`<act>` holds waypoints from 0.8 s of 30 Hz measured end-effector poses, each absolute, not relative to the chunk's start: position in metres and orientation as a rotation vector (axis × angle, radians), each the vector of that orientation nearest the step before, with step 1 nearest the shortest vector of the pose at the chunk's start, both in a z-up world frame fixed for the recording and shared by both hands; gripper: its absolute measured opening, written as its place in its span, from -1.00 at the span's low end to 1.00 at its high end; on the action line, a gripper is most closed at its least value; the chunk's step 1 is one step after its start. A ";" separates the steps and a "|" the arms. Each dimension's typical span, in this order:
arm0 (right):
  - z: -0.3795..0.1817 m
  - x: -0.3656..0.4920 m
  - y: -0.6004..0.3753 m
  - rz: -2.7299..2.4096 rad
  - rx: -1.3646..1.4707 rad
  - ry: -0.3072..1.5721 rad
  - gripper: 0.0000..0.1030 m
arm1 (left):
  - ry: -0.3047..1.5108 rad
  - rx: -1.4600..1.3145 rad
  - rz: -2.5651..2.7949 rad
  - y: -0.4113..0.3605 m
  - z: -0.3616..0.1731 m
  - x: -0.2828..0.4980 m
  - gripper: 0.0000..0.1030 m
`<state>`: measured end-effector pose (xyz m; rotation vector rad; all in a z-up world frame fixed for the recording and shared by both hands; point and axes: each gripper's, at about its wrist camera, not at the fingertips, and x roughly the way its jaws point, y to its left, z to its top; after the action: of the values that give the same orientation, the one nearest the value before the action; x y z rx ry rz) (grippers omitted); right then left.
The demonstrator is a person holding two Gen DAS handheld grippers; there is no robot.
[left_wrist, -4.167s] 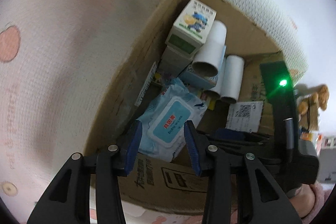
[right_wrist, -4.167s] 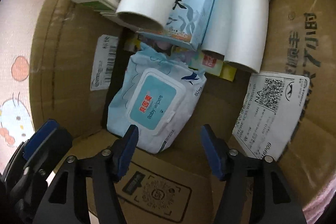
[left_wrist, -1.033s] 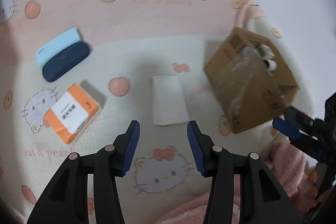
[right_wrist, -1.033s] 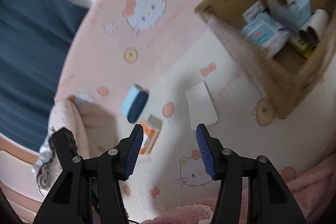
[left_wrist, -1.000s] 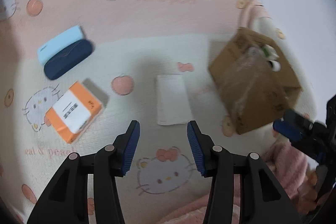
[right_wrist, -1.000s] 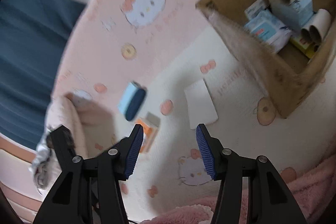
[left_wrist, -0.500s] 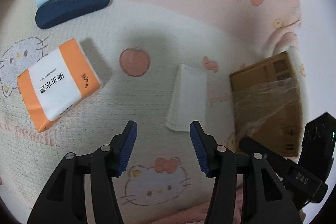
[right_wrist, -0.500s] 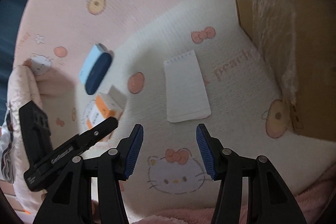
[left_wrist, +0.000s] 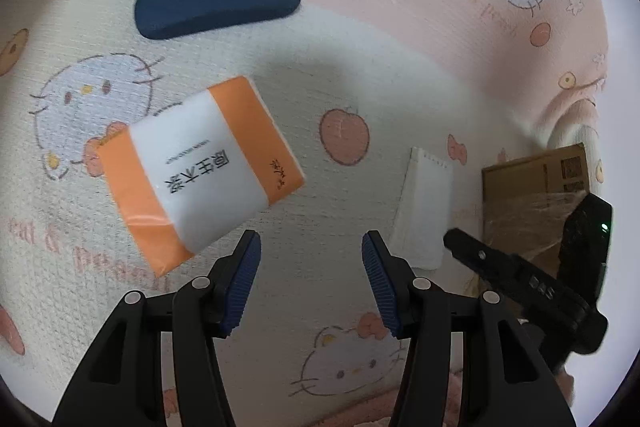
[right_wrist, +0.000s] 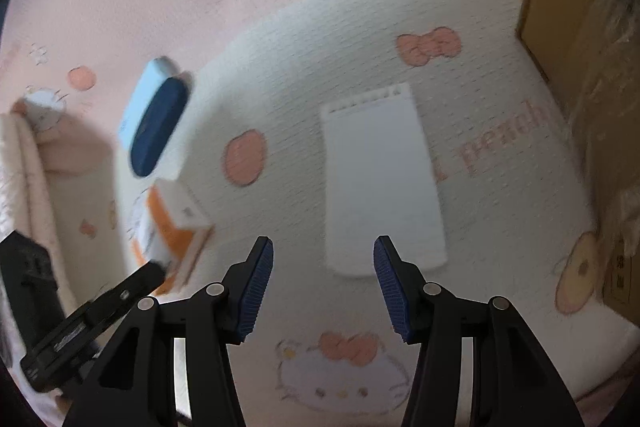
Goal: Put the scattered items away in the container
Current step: 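Move the right gripper back toward the orange-and-white tissue pack, then grasp the orange-and-white tissue pack with the right gripper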
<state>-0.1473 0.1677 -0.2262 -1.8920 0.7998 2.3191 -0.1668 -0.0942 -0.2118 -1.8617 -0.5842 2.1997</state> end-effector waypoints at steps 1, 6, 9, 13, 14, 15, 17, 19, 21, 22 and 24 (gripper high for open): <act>-0.229 -0.147 0.171 2.309 -1.889 0.796 -0.03 | -0.577 -1.855 2.193 -0.092 -0.213 -0.168 0.11; -0.229 -0.147 0.176 2.301 -1.872 0.808 -0.03 | -0.604 -1.844 2.268 -0.101 -0.202 -0.165 0.11; -0.226 -0.158 0.160 2.361 -1.898 0.870 -0.03 | -0.641 -1.835 2.344 -0.124 -0.190 -0.158 0.11; -0.225 -0.175 0.123 2.448 -1.972 0.857 -0.03 | -0.648 -1.876 2.465 -0.158 -0.190 -0.156 0.11; -0.225 -0.181 0.110 2.480 -1.996 0.830 -0.03 | -0.661 -1.905 2.475 -0.166 -0.195 -0.156 0.11; -0.225 -0.185 0.099 2.509 -2.017 0.810 -0.03 | -0.701 -1.915 2.473 -0.175 -0.200 -0.157 0.11; -0.227 -0.195 0.075 2.572 -2.069 0.765 -0.03 | -0.780 -1.929 2.454 -0.185 -0.211 -0.157 0.11; -0.231 -0.204 0.055 2.627 -2.114 0.714 -0.03 | -0.889 -1.941 2.411 -0.194 -0.223 -0.156 0.10; -0.237 -0.212 0.040 2.662 -2.125 0.706 -0.03 | -1.016 -1.910 2.361 -0.202 -0.233 -0.155 0.10; -0.241 -0.215 0.035 2.668 -2.125 0.727 -0.03 | -1.054 -1.892 2.351 -0.204 -0.236 -0.155 0.10; -0.252 -0.221 0.027 2.656 -2.126 0.791 -0.03 | -1.129 -1.861 2.351 -0.207 -0.241 -0.154 0.08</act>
<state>-0.2206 0.0270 -0.2516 -2.1258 0.7910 2.6558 -0.1535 -0.2071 -0.2413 -1.8608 -1.1291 2.3514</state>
